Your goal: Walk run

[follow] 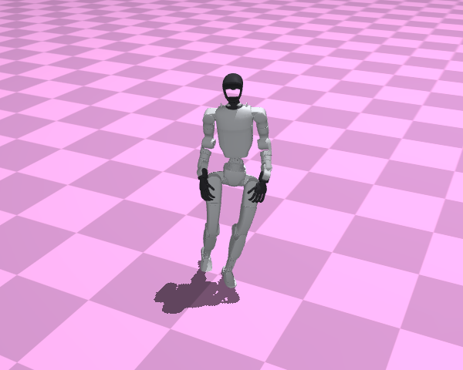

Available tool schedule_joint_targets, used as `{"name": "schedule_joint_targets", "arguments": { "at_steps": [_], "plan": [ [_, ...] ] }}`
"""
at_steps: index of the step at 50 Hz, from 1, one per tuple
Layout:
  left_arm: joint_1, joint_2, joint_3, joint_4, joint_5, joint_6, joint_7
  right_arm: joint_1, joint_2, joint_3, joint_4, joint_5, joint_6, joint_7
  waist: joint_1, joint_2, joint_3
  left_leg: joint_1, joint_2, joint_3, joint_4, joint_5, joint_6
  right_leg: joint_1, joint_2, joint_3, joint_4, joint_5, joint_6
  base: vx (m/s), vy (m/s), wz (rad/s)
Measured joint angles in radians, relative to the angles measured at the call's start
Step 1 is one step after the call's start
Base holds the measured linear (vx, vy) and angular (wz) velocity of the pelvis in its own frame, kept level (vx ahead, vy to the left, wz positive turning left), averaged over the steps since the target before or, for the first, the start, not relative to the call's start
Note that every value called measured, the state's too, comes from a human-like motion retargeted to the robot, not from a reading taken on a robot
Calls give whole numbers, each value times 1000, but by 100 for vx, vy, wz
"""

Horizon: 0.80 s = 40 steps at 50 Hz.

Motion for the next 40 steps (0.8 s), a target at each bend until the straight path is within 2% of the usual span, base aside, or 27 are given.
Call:
{"name": "schedule_joint_targets", "arguments": {
  "at_steps": [2,3,6,10,12,13,15,17,18,20,21,22,23,24,25,27,28,30,32,35,37,40],
  "plan": [
    [7,1,-11,1,16,3,7,16,7,5,-13,72,-58,-37,-31,5,5,53,-31,-64,-24,9,0,-33,-90,-59,-147,-47,-65,85,4,263],
    [10,0,-11,4,18,5,9,22,10,9,-19,92,-76,-53,-44,-1,8,76,-49,-102,-28,8,0,-43,-116,-73,-233,-58,-77,82,-7,265],
    [14,-3,-2,15,8,11,-9,26,13,20,-23,93,-88,-54,-76,-45,20,145,-116,-232,-21,-4,0,-64,-136,23,-469,-95,-65,74,-16,267],
    [11,-12,16,41,-23,15,-39,21,-4,49,-25,7,-38,24,-79,-81,35,221,-168,-384,1,-5,0,-98,-116,253,-671,-167,17,74,-8,217],
    [11,-32,33,64,-42,27,-55,17,-22,64,-33,-40,-18,49,-64,-97,42,260,-204,-427,14,7,0,-99,-130,291,-726,-222,154,86,2,150],
    [14,-45,42,74,-60,39,-66,16,-31,68,-36,-57,-15,42,-53,-105,44,281,-222,-439,20,23,0,-97,-140,290,-725,-234,177,85,11,131],
    [23,-70,57,87,-111,56,-88,16,-47,68,-40,-59,-25,7,-40,-120,38,316,-264,-452,36,82,-3,-73,-138,360,-691,-195,187,79,16,145],
    [27,-74,57,94,-149,57,-87,16,-43,56,-31,-13,-54,-40,-59,-126,25,322,-274,-475,116,177,-71,-53,-139,348,-613,-124,183,96,-6,226],
    [27,-70,55,96,-156,51,-85,14,-33,49,-20,25,-77,-59,-85,-110,18,302,-257,-476,190,244,-125,-48,-128,348,-571,-172,161,87,-13,281],
    [20,-71,34,103,-129,38,-91,13,-5,27,10,118,-127,-49,-95,-59,7,228,-180,-425,362,394,-321,-32,-103,340,-492,-244,121,68,-7,287],
    [14,-67,18,94,-105,41,-98,18,-5,22,17,146,-123,-27,-97,-53,0,174,-117,-357,460,433,-415,-22,-116,281,-470,-266,94,72,-9,278],
    [8,-63,5,82,-77,41,-101,21,-9,19,23,158,-111,-7,-97,-55,-8,124,-61,-282,548,474,-487,-11,-135,224,-454,-285,69,76,-14,265],
    [3,-57,-1,61,-43,37,-96,22,-20,23,27,138,-85,5,-93,-73,-18,83,-21,-192,615,518,-515,5,-165,171,-449,-299,48,67,-16,243],
    [3,-47,-9,38,-5,27,-75,22,-30,26,34,105,-67,22,-85,-89,-24,42,2,-143,669,511,-487,23,-175,133,-448,-306,26,60,-18,223],
    [5,-35,-17,15,33,15,-47,21,-40,28,43,67,-52,41,-75,-104,-29,2,17,-115,717,479,-432,42,-174,103,-450,-310,2,51,-17,206],
    [12,-23,-23,-14,89,5,38,24,-53,37,68,19,-41,76,-33,-138,-29,-73,49,-19,759,367,-318,86,-191,39,-470,-298,-18,49,-12,167],
    [16,-27,-22,-17,103,6,80,25,-57,40,79,9,-38,85,1,-157,-28,-112,50,23,753,338,-290,107,-201,21,-489,-283,-22,53,-6,118],
    [24,-41,-23,-19,81,5,132,33,-64,46,92,8,-40,82,76,-195,-26,-183,25,67,692,264,-274,154,-227,-30,-532,-259,-17,48,-2,103],
    [21,-46,-33,-18,26,-7,156,38,-63,42,101,9,-50,66,123,-216,-28,-240,50,138,605,181,-239,197,-231,-97,-567,-251,-11,58,0,149],
    [9,-30,-56,-27,-26,-21,186,35,-62,34,105,-22,-63,60,157,-218,-31,-321,88,218,429,94,-149,252,-199,-199,-608,-260,-13,52,-7,187],
    [3,-17,-62,-34,-11,-19,197,28,-61,39,106,-54,-63,73,155,-220,-34,-336,120,342,296,41,-107,288,-173,-282,-628,-277,-23,50,-9,190],
    [-5,-12,-56,-26,50,-9,181,14,-57,47,117,-89,-57,102,152,-224,-41,-344,79,468,97,-54,-78,337,-127,-386,-649,-287,-31,61,-5,166]
  ]
}}
